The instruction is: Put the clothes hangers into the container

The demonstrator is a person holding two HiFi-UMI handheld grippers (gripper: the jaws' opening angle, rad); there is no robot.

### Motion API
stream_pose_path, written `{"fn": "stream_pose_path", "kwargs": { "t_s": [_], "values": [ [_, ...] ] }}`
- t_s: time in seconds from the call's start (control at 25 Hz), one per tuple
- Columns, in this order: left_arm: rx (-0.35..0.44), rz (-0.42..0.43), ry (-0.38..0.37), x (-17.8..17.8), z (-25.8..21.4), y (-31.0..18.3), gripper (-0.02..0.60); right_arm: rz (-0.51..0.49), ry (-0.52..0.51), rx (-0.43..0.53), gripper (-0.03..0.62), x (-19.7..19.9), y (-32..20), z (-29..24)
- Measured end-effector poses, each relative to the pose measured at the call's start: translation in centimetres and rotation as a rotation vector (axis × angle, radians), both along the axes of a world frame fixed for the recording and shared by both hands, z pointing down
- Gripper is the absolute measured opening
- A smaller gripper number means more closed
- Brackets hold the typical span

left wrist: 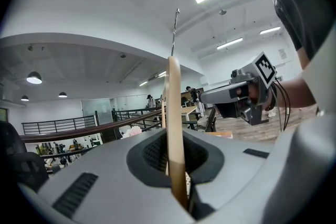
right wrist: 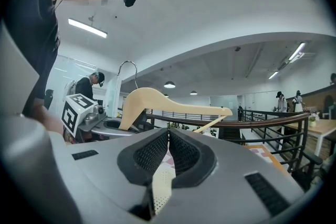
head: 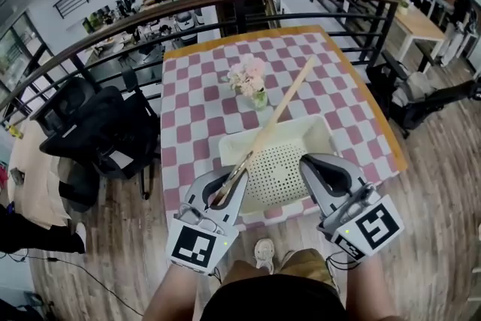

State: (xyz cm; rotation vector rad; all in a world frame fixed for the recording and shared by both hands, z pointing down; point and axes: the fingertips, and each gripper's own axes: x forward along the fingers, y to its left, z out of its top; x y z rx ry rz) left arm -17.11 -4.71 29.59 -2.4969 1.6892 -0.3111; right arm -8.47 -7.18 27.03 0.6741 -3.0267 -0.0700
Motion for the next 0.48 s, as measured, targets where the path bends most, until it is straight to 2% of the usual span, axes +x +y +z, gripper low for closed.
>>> {"fn": "stream_pose_path", "kwargs": {
  "t_s": [0.28, 0.48],
  "values": [
    [-0.039, -0.032, 0.012, -0.6, 0.4, -0.2, 0.015, -0.028, -0.001, -0.022, 0.034, -0.4, -0.8, 0.1],
    [-0.044, -0.023, -0.001, -0.4, 0.4, -0.4, 0.016, -0.022, -0.008, -0.032, 0.034, -0.6, -1.8, 0.3]
  ]
}}
